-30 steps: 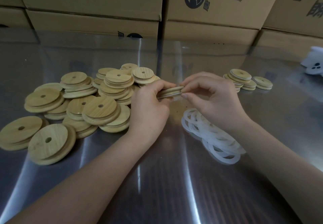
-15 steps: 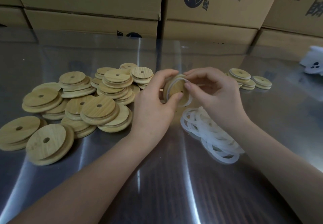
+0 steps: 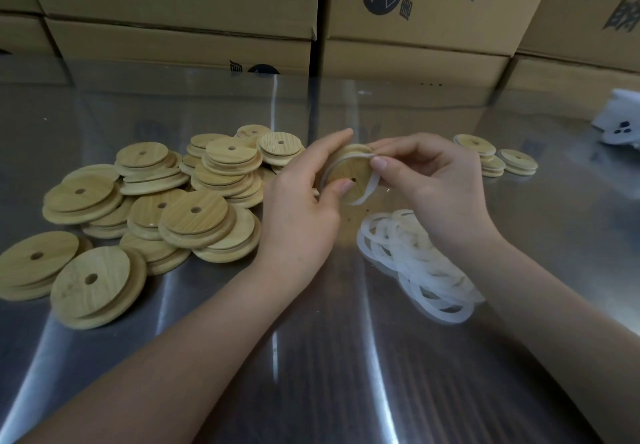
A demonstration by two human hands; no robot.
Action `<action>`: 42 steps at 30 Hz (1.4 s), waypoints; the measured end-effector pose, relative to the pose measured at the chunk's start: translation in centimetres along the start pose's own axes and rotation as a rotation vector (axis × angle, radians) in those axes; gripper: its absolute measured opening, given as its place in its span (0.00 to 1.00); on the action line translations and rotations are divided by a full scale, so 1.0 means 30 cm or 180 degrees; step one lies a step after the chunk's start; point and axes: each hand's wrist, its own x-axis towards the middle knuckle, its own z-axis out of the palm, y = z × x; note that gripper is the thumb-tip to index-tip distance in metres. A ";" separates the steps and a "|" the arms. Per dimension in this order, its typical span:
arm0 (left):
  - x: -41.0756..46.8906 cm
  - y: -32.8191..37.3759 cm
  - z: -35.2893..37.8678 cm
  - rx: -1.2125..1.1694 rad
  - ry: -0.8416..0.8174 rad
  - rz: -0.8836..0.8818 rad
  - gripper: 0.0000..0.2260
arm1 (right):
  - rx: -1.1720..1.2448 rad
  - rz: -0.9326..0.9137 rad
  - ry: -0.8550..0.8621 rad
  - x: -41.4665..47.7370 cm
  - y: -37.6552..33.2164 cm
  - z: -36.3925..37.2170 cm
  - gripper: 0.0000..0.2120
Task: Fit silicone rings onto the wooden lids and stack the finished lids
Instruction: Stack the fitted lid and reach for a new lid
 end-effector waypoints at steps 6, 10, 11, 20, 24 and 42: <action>0.003 0.003 -0.007 0.0049 -0.0049 -0.0013 0.18 | 0.0171 0.0177 -0.0121 0.004 -0.003 -0.005 0.10; 0.002 0.004 -0.011 0.0104 -0.0108 0.0040 0.17 | 0.0270 0.0340 -0.0139 0.003 0.003 -0.004 0.06; 0.001 0.004 -0.012 0.0113 -0.0120 0.0065 0.17 | 0.0283 0.0365 -0.0152 0.004 0.003 -0.004 0.06; -0.009 0.001 -0.005 -0.0146 -0.0114 -0.0163 0.15 | -0.0226 0.0063 -0.0471 0.002 0.000 -0.006 0.06; -0.010 0.001 -0.001 -0.0393 -0.0046 -0.0436 0.16 | -0.0622 -0.0187 -0.0452 -0.005 0.006 0.000 0.07; 0.011 -0.001 -0.007 -0.0589 -0.0191 -0.0436 0.15 | -0.0602 -0.0443 -0.0025 -0.015 0.003 0.018 0.07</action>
